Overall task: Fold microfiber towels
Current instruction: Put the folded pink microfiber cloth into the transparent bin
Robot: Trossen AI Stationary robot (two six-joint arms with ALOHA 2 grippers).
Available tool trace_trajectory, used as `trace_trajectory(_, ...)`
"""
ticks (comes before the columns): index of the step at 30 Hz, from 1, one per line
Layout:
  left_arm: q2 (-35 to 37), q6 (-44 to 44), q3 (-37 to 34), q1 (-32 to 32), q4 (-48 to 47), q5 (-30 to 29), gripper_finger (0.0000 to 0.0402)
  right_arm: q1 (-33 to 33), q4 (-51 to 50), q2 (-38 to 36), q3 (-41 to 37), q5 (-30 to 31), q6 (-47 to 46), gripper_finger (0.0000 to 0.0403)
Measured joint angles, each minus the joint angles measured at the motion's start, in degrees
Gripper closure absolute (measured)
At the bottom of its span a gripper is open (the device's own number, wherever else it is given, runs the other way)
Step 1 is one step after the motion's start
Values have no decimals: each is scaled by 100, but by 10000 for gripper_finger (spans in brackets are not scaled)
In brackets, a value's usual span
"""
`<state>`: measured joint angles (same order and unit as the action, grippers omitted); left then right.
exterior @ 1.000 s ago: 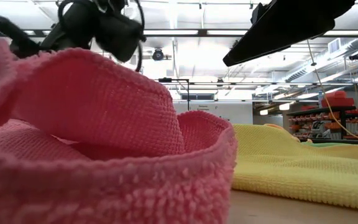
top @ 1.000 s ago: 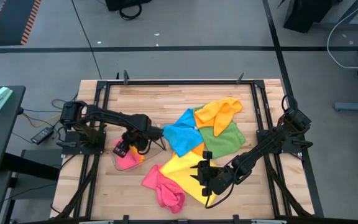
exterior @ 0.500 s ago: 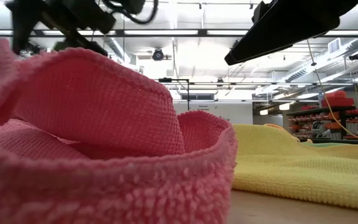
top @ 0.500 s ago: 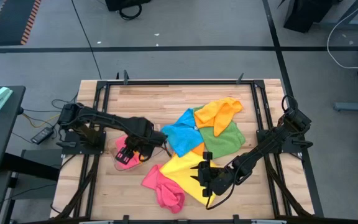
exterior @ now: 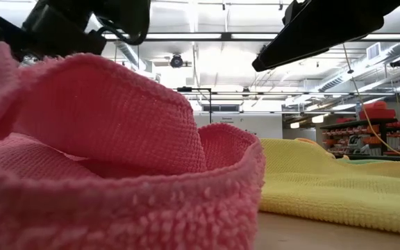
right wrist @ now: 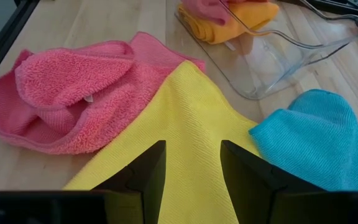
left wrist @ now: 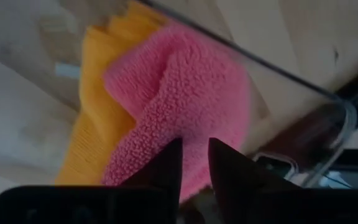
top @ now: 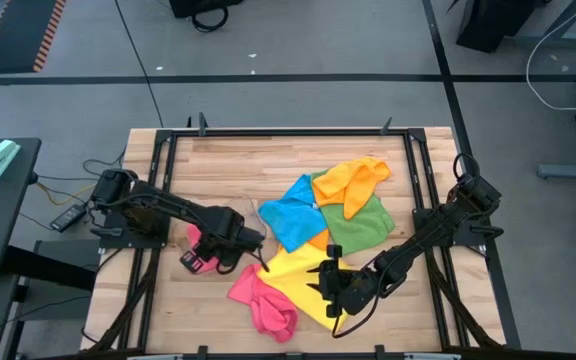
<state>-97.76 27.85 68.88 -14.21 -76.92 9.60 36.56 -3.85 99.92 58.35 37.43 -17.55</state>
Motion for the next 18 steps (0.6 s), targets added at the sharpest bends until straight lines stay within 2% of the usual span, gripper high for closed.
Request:
trace_trajectory(9,-66,-418,-35,303,418,-12,348,2,32,0,0,0,3,242)
trace_trajectory(15,-87,-588,-575,281,719,26,345,89,32,2,0,0,-5,242)
trace_trajectory(18,-90,-660,-826,216,973,-142,338,90,43,2,0,0,1,242)
